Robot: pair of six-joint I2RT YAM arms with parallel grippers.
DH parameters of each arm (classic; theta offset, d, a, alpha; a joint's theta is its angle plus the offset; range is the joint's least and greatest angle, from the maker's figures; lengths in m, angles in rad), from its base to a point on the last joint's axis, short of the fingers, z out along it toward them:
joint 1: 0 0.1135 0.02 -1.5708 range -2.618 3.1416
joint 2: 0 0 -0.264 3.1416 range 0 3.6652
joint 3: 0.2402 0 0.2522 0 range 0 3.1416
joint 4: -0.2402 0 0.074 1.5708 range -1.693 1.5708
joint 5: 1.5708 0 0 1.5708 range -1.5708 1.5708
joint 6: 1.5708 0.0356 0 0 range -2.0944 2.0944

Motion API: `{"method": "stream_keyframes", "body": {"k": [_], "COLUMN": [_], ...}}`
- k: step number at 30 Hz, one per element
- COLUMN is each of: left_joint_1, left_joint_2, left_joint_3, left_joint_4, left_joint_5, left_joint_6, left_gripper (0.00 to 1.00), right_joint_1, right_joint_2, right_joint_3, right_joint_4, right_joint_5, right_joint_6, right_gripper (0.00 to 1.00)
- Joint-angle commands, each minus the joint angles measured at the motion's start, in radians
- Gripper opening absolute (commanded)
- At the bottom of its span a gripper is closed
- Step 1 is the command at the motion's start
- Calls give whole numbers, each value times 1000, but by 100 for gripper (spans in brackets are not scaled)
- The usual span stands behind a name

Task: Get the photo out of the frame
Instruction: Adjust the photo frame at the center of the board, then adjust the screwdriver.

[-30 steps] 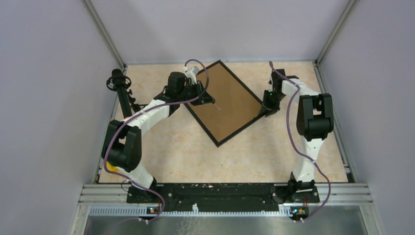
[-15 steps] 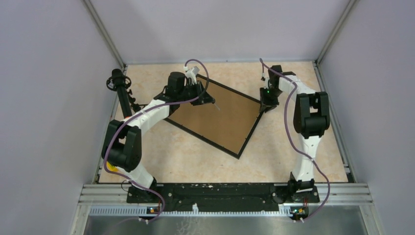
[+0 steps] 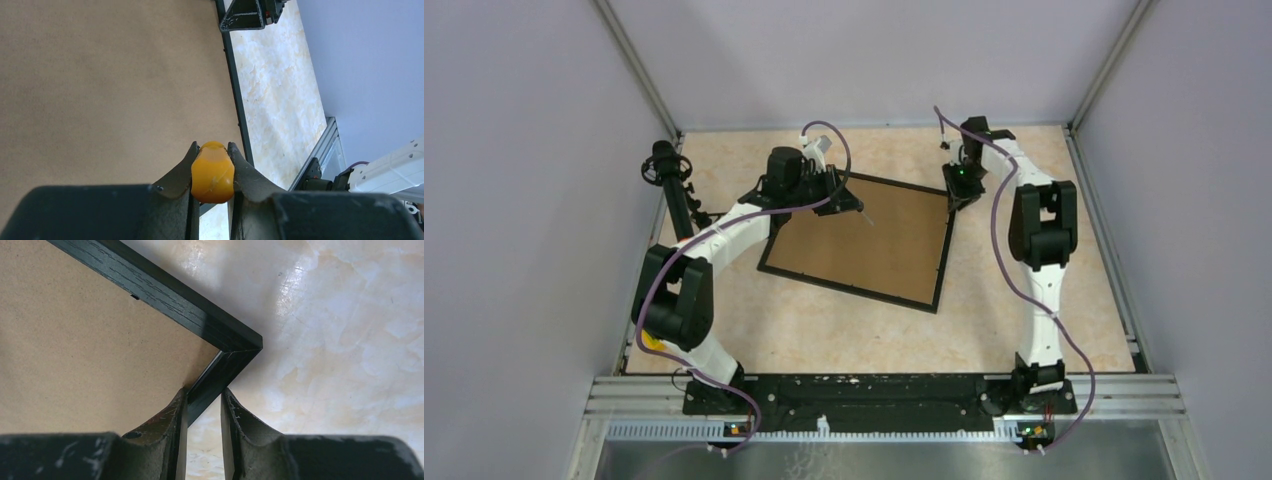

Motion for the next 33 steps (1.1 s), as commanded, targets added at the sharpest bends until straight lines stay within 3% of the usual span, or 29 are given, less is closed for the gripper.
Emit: {"method": "stream_keyframes", "body": {"k": [1, 3, 6, 11, 13, 21, 28, 33], "left_joint_1": [3, 2, 2, 2, 2, 0, -9, -8], "left_joint_2": [0, 2, 8, 5, 5, -30, -64, -77], "left_joint_3": [6, -3, -7, 25, 48, 45, -2, -33], "left_joint_4": [36, 46, 76, 184, 208, 382, 509, 608], "left_joint_5": [26, 32, 42, 61, 74, 143, 231, 270], "left_joint_6": [7, 3, -12, -24, -36, -224, -341, -420], "left_gripper": [0, 0, 0, 0, 0, 0, 0, 0], "right_joint_1": [22, 27, 30, 27, 29, 160, 295, 317], "right_joint_2": [79, 19, -86, -356, -454, -705, -761, -726], "right_joint_3": [-111, -163, -156, -156, -180, -323, -391, -408], "right_joint_4": [129, 158, 184, 281, 290, 246, 309, 332], "right_joint_5": [114, 81, 70, -72, -195, -562, -538, -519], "right_joint_6": [-147, -149, -160, -185, -178, -156, -105, -79], "right_gripper": [20, 23, 34, 72, 78, 78, 71, 65]}}
